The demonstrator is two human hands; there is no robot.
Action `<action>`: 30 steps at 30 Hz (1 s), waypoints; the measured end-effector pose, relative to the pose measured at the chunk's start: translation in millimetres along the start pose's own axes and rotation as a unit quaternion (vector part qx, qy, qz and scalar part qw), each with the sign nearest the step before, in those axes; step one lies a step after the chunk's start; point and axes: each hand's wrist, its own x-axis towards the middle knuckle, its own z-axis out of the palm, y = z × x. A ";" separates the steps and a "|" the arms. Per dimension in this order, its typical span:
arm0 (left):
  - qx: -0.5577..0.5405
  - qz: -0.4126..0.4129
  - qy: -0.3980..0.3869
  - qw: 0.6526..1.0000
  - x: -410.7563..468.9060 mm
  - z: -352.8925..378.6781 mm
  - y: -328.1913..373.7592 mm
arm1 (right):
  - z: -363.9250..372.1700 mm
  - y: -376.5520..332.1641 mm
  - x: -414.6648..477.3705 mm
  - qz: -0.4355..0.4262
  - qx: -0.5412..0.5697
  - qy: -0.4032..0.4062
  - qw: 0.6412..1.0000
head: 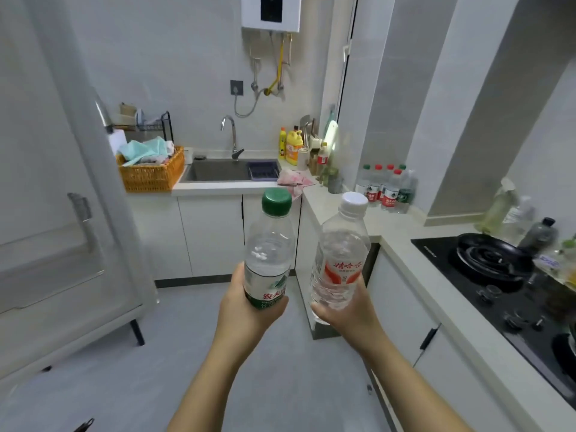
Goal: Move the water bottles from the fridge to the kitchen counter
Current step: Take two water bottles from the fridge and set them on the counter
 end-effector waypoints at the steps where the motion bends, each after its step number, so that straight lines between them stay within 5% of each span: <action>1: -0.003 -0.004 0.001 1.000 7.5 15.7 2.4 | -12.4 8.9 10.2 0.001 0.002 0.001 1.000; 12: -0.022 -0.006 0.009 1.000 70.1 153.2 19.4 | -124.2 75.4 102.5 0.023 0.002 -0.023 0.999; 30: -0.037 0.020 -0.070 0.997 293.9 271.2 -29.4 | -161.1 171.1 295.6 0.066 -0.060 0.045 0.995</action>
